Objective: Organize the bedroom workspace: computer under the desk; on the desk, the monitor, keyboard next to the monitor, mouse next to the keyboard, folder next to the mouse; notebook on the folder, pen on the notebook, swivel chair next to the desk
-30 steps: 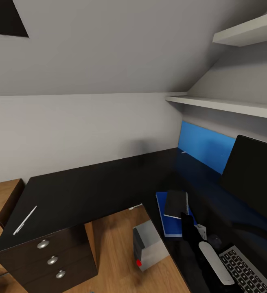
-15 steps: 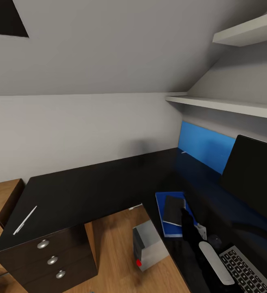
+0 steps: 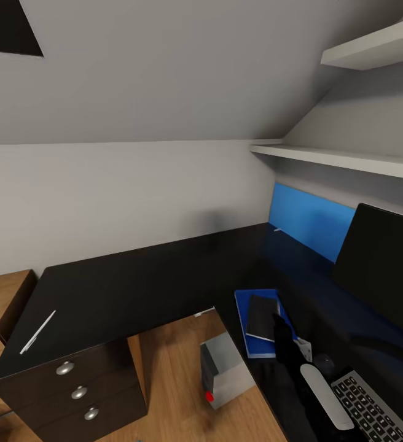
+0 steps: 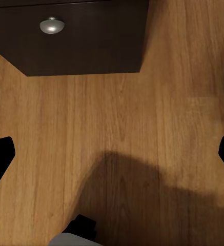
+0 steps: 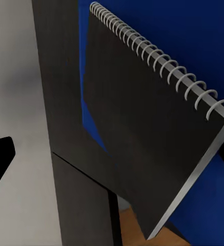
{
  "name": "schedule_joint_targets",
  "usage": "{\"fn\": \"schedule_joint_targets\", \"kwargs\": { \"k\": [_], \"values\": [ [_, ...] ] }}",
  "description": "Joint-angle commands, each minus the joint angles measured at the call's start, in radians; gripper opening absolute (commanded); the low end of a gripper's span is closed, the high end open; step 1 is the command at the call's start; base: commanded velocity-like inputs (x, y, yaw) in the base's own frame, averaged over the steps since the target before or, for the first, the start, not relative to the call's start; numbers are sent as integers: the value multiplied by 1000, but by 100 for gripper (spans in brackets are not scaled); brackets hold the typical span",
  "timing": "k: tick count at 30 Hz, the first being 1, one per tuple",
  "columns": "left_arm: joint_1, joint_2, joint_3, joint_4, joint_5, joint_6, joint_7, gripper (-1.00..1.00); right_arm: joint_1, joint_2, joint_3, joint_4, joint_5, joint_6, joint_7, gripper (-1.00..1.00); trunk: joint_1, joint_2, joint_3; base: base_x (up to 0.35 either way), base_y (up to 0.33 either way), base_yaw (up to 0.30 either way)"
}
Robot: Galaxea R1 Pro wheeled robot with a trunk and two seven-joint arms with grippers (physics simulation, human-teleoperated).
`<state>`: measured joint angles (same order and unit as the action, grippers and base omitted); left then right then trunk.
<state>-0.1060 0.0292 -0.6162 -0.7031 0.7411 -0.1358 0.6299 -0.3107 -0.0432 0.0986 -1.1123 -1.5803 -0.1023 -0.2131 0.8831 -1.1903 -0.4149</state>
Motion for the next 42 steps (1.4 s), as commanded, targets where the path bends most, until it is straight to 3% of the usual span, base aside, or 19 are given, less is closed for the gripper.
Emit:
{"fn": "schedule_joint_targets", "kwargs": {
  "k": [1, 25, 32, 37, 42],
  "values": [
    [-1, 2, -8, -1, 11, -7, 7, 100, -1, -1, 4, -1, -10, -9, -3, 100, 0, -1, -1, -5, 0, 0],
    [-1, 2, -8, -1, 12, -5, 7, 100, -1, 3, 10, -35, -11, -15, 19, 100, 0, -1, -1, -47, -5, 0],
    [-1, 2, -8, -1, 12, -5, 7, 100, -1, 21, 70, -48, 8, -21, 19, 100, 0, -1, 0, 0, 0, 114],
    [-1, 2, -10, -1, 12, -4, 7, 100, -1, 48, 89, -47, 73, -51, 18, 100, -15, 27, 15, 0, 0, 248],
    [-1, 2, -11, -1, 13, -4, 8, 100, -1, 87, 90, -42, 175, -54, 14, 100, -34, 62, 33, 0, 0, 261]
  ]
}}
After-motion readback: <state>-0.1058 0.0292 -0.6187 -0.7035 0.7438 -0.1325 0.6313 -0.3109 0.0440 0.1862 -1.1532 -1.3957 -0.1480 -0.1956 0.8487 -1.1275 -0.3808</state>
